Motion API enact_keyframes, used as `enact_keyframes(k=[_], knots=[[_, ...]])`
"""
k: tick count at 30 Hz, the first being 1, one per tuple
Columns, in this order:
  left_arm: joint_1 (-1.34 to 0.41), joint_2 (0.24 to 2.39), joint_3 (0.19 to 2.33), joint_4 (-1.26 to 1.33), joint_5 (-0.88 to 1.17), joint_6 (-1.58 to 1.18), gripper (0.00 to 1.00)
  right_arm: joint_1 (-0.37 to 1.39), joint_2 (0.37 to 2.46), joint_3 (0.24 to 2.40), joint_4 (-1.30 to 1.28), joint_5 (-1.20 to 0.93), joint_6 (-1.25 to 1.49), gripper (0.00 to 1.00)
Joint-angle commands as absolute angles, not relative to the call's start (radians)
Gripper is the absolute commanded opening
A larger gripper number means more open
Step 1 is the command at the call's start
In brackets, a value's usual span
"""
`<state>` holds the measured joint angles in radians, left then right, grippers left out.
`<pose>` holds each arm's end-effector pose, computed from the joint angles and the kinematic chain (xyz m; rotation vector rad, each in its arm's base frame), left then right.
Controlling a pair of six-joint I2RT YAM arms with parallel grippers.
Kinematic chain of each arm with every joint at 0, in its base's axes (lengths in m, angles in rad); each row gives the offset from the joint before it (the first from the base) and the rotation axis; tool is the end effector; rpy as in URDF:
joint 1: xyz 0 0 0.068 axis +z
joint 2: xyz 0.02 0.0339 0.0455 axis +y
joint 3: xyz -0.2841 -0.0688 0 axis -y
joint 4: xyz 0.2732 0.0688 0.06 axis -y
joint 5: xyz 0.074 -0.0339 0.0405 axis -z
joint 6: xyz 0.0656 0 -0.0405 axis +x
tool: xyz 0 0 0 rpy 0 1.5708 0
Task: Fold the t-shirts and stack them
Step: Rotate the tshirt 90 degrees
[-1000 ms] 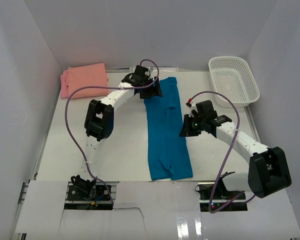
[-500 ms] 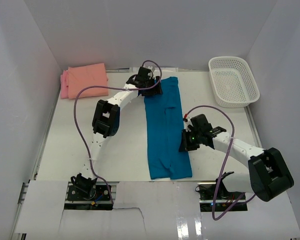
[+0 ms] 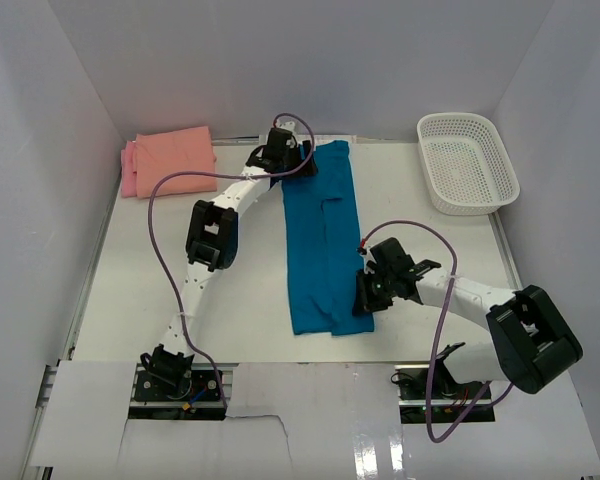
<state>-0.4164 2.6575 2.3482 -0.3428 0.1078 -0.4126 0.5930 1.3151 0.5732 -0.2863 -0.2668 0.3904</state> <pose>0.6013 -0.2737 0.1352 0.0652 2.2792 -0.5666 0.2068 0.1602 0.1304 -0.3744 2.6835 0.6759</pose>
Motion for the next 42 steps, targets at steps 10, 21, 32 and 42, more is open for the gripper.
enact_keyframes(k=[10,21,32,42], knots=[[-0.364,2.375,2.404,-0.465,0.095,-0.414,0.90,0.643,1.347,0.689,-0.298,-0.235,0.405,0.19],[-0.368,1.879,1.742,-0.413,0.189,-0.511,0.90,0.771,1.267,0.724,-0.281,-0.203,0.462,0.34],[-0.436,2.339,2.047,-0.347,0.147,-0.486,0.89,0.874,1.316,0.744,-0.296,-0.115,0.523,0.51],[-0.445,2.480,2.223,-0.382,0.115,-0.425,0.91,0.891,1.348,0.687,-0.235,-0.089,0.552,0.46]])
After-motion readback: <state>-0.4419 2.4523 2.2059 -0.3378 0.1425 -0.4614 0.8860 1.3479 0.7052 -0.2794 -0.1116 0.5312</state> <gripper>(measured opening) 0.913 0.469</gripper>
